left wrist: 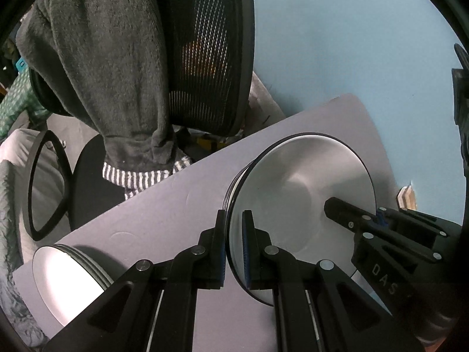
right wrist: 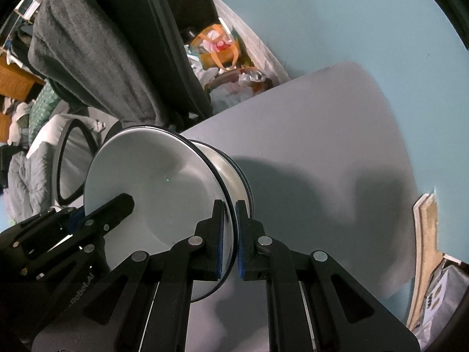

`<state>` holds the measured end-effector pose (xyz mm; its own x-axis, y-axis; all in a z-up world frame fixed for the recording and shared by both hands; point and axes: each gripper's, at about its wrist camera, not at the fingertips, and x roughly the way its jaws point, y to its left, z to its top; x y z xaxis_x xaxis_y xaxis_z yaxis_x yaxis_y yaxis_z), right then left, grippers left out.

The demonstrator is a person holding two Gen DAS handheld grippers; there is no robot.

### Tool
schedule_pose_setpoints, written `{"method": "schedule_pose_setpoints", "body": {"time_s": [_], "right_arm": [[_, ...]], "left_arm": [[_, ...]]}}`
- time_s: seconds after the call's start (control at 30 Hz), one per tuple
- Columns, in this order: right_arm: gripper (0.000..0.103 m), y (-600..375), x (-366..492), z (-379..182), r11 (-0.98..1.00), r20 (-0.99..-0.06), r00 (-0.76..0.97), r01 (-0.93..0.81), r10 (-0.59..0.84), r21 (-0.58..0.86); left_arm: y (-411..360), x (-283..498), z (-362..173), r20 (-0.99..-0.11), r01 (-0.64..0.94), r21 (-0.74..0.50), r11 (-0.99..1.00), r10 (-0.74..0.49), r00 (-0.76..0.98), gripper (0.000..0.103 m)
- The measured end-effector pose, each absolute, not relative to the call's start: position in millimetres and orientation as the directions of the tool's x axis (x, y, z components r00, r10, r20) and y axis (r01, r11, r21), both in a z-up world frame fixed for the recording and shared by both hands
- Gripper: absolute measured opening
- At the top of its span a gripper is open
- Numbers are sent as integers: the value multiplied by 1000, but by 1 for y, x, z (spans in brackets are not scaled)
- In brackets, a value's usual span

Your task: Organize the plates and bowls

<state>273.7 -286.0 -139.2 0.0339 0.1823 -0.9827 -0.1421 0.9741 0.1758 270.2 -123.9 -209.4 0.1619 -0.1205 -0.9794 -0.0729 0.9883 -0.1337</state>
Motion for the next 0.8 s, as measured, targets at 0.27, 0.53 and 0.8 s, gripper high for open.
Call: {"method": "schedule_pose_setpoints", "body": {"time_s": [0.27, 0.53, 0.8], "right_arm": [[8, -283, 273, -147, 974, -985, 17, -156, 169, 165], [11, -278, 278, -149, 971, -987, -3, -176, 162, 160], [22, -278, 280, -149, 970, -982, -37, -153, 187, 190]], "left_arm": [[-127, 272, -217, -986, -49, -93, 994, -85, 141, 8], [-127, 275, -220, -987, -39, -91, 995, -85, 134, 9], [-122, 274, -221, -988, -69, -111, 991, -102, 117, 19]]}}
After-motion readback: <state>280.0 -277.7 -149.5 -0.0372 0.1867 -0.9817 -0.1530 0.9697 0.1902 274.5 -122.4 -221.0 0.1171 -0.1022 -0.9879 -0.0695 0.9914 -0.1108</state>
